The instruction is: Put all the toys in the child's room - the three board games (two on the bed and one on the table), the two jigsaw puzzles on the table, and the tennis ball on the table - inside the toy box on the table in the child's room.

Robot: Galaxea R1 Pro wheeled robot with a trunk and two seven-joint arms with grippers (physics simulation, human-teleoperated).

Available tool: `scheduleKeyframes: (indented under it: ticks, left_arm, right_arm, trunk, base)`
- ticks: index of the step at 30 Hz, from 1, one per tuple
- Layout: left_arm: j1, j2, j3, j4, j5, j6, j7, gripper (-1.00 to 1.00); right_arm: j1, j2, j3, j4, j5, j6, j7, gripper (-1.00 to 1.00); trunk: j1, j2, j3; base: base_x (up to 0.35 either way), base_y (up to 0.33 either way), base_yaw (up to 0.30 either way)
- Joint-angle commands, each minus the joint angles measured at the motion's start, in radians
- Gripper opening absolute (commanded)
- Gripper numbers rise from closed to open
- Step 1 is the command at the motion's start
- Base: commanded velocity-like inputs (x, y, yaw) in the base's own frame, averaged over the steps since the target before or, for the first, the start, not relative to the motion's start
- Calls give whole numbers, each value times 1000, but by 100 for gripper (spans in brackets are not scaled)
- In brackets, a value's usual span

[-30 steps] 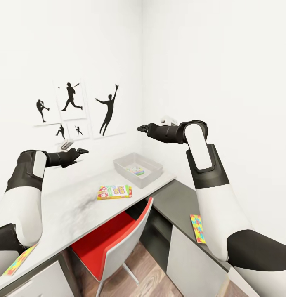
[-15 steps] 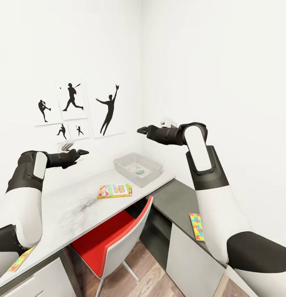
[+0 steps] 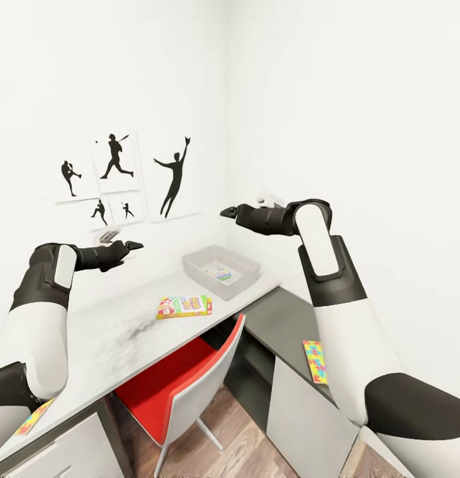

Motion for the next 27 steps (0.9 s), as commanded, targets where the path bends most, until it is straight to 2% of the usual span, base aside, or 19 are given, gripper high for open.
scheduleKeyframes:
  ticks: [1, 11, 19, 27]
  left_arm:
    - [0, 0, 2, 0, 0, 5, -3, 100]
    - [0, 0, 3, 0, 0, 5, -3, 100]
    - [1, 0, 3, 0, 0, 5, -3, 100]
    - [3, 1, 3, 0, 0, 5, -3, 100]
  right_arm:
    - [-1, 0, 0, 3, -10, 1, -10, 100]
    - [0, 0, 0, 30, -11, 1, -10, 100]
    - [0, 0, 0, 32, -11, 1, -9, 100]
    - [1, 0, 0, 35, -11, 1, -9, 100]
  trunk:
    - [0, -1, 0]
    - [0, -1, 7]
    - [0, -1, 14]
    - [0, -1, 16]
  base:
    - [-148, 102, -145]
    - [-164, 196, -222]
    - [-59, 273, -241]
    - [-7, 286, -70]
